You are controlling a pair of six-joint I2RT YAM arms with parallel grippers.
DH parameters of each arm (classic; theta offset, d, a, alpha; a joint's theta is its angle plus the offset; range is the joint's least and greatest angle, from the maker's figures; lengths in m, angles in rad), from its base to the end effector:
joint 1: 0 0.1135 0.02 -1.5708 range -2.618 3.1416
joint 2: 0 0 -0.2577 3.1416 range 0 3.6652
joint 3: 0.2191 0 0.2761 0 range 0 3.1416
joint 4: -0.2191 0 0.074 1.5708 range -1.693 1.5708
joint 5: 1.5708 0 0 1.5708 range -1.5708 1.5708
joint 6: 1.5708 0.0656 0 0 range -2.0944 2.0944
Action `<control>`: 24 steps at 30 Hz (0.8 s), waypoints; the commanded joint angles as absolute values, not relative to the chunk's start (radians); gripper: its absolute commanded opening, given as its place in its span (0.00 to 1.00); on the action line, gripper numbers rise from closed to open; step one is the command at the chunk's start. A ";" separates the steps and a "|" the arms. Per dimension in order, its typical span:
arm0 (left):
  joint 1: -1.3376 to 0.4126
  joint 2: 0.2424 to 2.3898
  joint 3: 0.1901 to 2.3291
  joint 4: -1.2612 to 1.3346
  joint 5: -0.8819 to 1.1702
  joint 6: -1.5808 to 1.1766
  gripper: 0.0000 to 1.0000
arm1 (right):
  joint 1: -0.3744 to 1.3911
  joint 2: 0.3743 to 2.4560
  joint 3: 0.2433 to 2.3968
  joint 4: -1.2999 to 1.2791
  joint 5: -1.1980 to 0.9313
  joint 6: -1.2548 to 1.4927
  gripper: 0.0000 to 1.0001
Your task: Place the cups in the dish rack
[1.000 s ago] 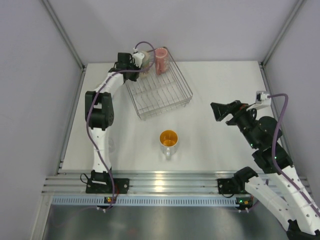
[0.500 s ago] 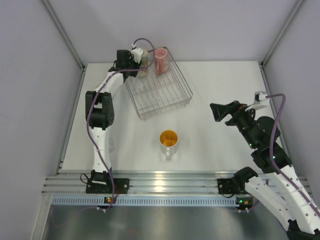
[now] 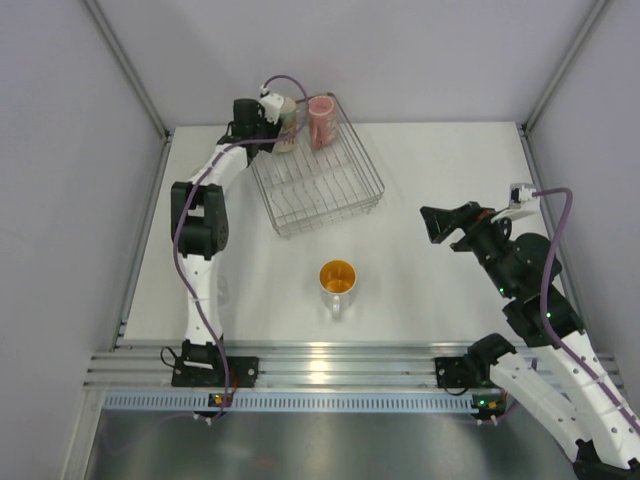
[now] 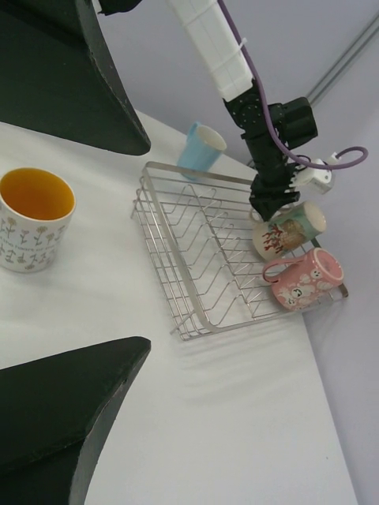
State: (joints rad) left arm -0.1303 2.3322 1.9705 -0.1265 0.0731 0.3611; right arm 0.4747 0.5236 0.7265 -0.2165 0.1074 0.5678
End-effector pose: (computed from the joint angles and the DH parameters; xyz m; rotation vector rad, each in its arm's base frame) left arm 0.5886 -0.0820 0.1954 0.5444 1.9850 0.0677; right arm 0.1703 0.0796 0.3535 0.1622 1.6240 0.7247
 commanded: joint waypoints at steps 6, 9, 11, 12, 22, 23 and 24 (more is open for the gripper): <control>-0.115 2.223 1.890 0.055 -0.052 0.344 0.59 | 0.474 0.509 0.729 -0.181 0.098 0.563 0.99; -0.110 2.218 1.887 0.055 -0.051 0.322 0.61 | 0.474 0.505 0.729 -0.183 0.095 0.566 0.99; -0.109 2.209 1.885 0.055 -0.046 0.318 0.61 | 0.476 0.503 0.729 -0.181 0.091 0.569 0.99; -0.109 2.206 1.884 0.055 -0.045 0.310 0.61 | 0.474 0.503 0.729 -0.181 0.089 0.571 0.99; -0.109 2.195 1.904 0.051 -0.107 0.270 0.62 | 0.474 0.497 0.742 -0.193 0.071 0.581 0.99; -0.109 2.188 1.896 0.051 -0.106 0.265 0.63 | 0.476 0.495 0.742 -0.196 0.069 0.584 0.99; -0.109 2.183 1.890 0.051 -0.103 0.258 0.63 | 0.476 0.494 0.745 -0.199 0.066 0.587 0.99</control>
State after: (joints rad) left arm -0.1192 2.2826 1.8866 -0.0299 -0.0818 0.2901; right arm 0.4747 0.5095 0.7265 -0.2176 0.0811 0.5777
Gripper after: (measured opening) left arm 0.624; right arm 0.993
